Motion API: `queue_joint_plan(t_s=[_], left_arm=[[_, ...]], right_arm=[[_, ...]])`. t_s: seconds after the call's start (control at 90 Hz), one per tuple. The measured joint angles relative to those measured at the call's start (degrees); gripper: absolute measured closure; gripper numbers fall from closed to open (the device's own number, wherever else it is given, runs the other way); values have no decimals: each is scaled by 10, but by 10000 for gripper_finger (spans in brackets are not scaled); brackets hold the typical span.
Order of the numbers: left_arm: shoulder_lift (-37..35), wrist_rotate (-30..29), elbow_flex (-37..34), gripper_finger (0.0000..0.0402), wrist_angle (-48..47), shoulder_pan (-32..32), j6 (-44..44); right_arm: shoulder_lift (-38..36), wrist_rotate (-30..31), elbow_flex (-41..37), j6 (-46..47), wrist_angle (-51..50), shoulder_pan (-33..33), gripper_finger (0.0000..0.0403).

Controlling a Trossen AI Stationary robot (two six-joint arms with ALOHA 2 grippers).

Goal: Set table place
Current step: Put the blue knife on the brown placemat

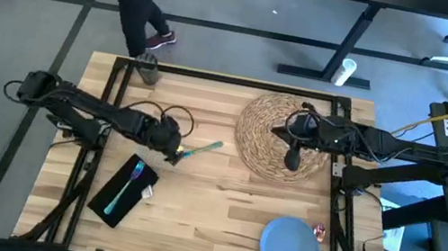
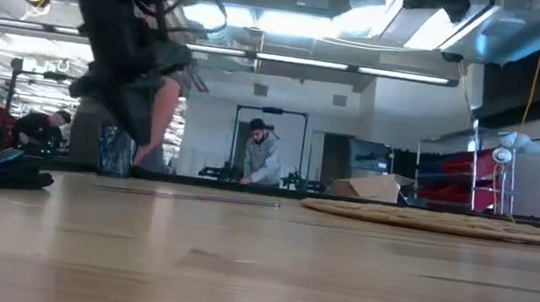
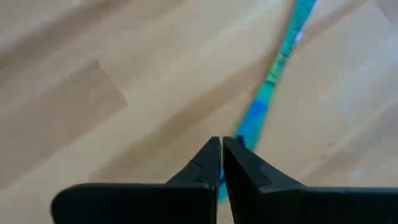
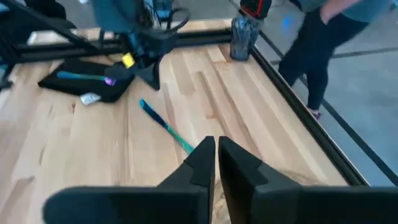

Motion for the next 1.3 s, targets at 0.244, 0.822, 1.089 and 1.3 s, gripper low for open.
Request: queue_joint_plan(t_s=[0.244,0.822,1.089,1.3], left_arm=[[66,59,0,401,-2,23,28],[140,82,10,401,60,-56,-107],[144,160,17,401,170,-74,-115],[144,143,17,401,231,-72,-115]], right_arm=[[0,7,0,15,-29,0,402],[0,15,0,30,-42,0,402],[0,11,0,33,-40,0,402],[0,2,0,40,-41,0,402]])
